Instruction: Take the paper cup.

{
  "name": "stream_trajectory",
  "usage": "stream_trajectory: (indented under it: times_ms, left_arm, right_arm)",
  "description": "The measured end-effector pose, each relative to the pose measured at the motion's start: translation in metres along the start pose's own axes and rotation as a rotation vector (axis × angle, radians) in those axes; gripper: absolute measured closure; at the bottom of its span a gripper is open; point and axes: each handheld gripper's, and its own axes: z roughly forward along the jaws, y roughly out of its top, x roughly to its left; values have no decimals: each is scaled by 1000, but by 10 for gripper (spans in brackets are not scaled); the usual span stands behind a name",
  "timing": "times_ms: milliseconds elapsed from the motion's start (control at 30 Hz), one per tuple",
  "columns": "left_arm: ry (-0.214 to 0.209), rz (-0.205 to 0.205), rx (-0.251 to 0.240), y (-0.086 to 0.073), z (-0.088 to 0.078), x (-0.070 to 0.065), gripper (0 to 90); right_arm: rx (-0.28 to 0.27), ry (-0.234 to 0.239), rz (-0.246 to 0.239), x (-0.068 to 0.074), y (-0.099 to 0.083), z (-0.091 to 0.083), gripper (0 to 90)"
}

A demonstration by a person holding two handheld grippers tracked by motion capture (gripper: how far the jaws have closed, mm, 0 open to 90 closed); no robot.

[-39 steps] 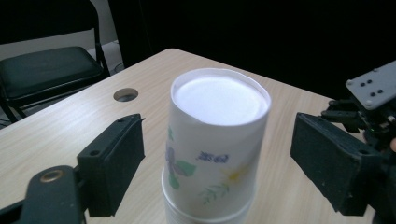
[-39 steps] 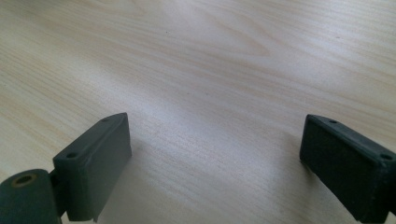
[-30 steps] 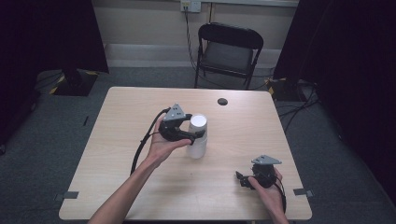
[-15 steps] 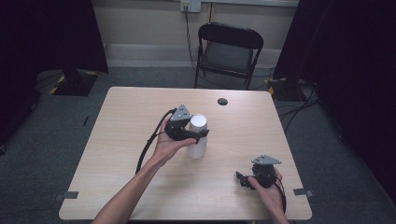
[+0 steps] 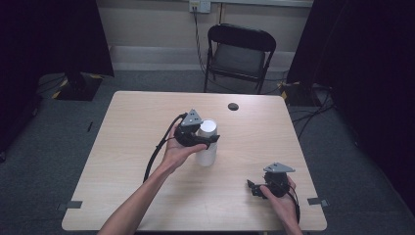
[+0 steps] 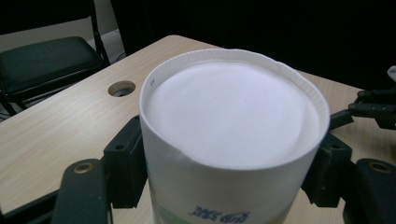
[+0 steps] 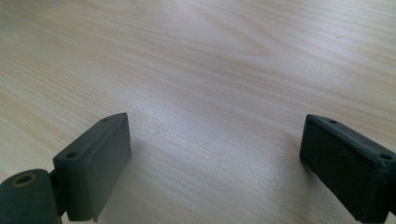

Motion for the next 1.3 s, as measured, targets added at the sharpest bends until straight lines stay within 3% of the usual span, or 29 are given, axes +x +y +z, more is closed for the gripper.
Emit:
stream_trajectory:
  times_ms: [800, 867, 1300]
  left_arm:
    - [3, -9, -47, 12, -11, 1, 315]
    - [-19, -28, -62, 13, -14, 3, 316]
    - [1, -17, -121, 29, -27, 1, 320]
  right_arm:
    - [0, 0, 0, 0, 0, 0, 85]
    - [0, 0, 0, 0, 0, 0, 85]
    - [0, 0, 0, 0, 0, 0, 85]
